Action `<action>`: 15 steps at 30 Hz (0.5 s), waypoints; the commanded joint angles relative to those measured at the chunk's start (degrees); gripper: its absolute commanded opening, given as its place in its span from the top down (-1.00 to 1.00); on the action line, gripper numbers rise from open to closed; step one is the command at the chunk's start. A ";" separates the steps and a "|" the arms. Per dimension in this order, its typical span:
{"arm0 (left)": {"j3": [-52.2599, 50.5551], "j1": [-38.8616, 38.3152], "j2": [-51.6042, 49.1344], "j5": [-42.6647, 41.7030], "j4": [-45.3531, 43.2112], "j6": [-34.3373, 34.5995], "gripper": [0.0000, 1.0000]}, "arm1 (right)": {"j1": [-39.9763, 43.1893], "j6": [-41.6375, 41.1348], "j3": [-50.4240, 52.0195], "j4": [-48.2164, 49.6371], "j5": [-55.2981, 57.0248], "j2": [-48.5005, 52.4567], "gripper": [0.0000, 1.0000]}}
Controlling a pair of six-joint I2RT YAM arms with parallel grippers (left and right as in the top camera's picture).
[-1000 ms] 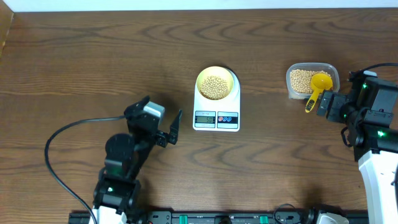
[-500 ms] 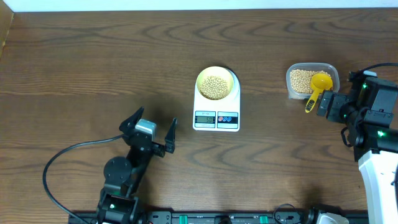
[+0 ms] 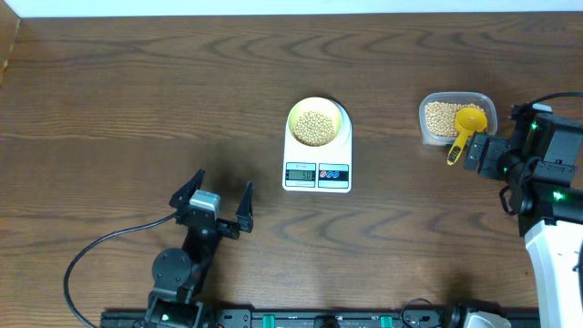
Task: Scoop item into bowl and weigh 50g on scale
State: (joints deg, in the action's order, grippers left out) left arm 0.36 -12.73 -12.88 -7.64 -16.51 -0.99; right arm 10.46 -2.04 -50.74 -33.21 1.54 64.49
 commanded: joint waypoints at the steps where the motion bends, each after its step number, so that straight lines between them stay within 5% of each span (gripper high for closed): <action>1: -0.13 0.96 3.26 0.85 1.81 1.33 -0.92 | -0.39 0.85 0.13 -0.02 0.68 0.13 -0.98; 15: -0.13 1.90 11.28 0.83 13.75 3.72 -0.92 | -0.37 0.85 0.13 -0.02 0.68 0.13 -0.99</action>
State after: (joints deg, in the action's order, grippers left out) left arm 0.36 -11.27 -4.16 -7.31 -4.36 1.72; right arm 10.46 -2.04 -50.74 -33.21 1.56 64.49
